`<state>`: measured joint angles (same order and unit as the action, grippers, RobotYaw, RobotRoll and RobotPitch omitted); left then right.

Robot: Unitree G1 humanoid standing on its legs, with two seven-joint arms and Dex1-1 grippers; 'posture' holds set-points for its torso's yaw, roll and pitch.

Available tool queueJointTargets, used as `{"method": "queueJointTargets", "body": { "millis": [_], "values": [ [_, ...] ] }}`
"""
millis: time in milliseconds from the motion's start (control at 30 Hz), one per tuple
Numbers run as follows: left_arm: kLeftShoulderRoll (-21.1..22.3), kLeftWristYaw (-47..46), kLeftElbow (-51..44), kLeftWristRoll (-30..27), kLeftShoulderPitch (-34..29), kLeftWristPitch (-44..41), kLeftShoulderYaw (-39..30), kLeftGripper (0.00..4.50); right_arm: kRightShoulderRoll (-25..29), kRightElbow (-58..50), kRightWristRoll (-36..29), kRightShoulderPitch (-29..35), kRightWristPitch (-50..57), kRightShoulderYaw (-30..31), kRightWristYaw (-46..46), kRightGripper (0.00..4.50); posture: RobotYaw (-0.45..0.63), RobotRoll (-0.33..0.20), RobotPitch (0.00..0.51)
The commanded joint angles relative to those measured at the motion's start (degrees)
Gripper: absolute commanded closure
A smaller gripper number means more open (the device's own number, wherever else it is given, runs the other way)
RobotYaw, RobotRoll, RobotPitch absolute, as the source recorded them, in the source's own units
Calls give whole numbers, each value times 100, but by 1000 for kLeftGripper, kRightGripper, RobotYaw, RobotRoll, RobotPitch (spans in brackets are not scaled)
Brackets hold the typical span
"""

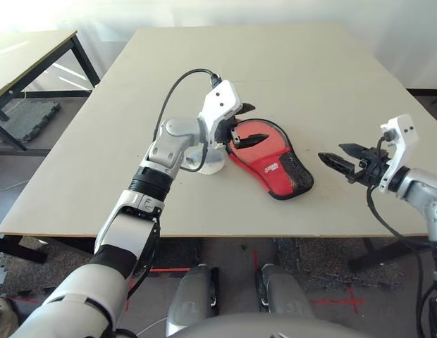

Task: Store the ping-pong paddle in its case and zip it.

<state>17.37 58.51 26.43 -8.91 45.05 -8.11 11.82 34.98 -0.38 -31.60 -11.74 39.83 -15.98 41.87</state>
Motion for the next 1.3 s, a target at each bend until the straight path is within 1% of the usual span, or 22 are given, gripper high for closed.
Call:
{"method": "queueJointTargets", "body": {
  "millis": [33, 200, 400, 600, 700, 1000, 1300],
  "values": [
    [308, 326, -419, -184, -261, -473, -74, 0, -133, -93, -209, 75, 186, -44, -54, 62, 49, 0, 58],
    [1021, 966, -1347, -790, -760, -1501, -278, 0, -400, 173, -121, 73, 261, 229, -92, 62, 87, 0, 66],
    [1442, 1061, -1822, -1038, -1076, -1861, -445, 0, -595, 305, 28, 33, 215, 544, -138, 62, 110, 0, 68],
    [1551, 1042, -1946, -1159, -1177, -1988, -577, 0, -678, 332, 130, 19, 272, 713, -264, 62, 120, 0, 71],
    [1623, 1038, -2015, -1192, -1230, -2030, -596, 0, -681, 319, 105, 51, 378, 700, -339, 62, 120, 0, 73],
    [1675, 1026, -2089, -1252, -1273, -2087, -584, 0, -734, 154, 18, 312, 755, 704, -392, 62, 115, 0, 75],
    [1666, 1065, -2016, -1238, -1240, -2033, -535, 0, -857, -211, -536, 420, 1584, 428, -561, 62, 107, 0, 71]
  ]
}}
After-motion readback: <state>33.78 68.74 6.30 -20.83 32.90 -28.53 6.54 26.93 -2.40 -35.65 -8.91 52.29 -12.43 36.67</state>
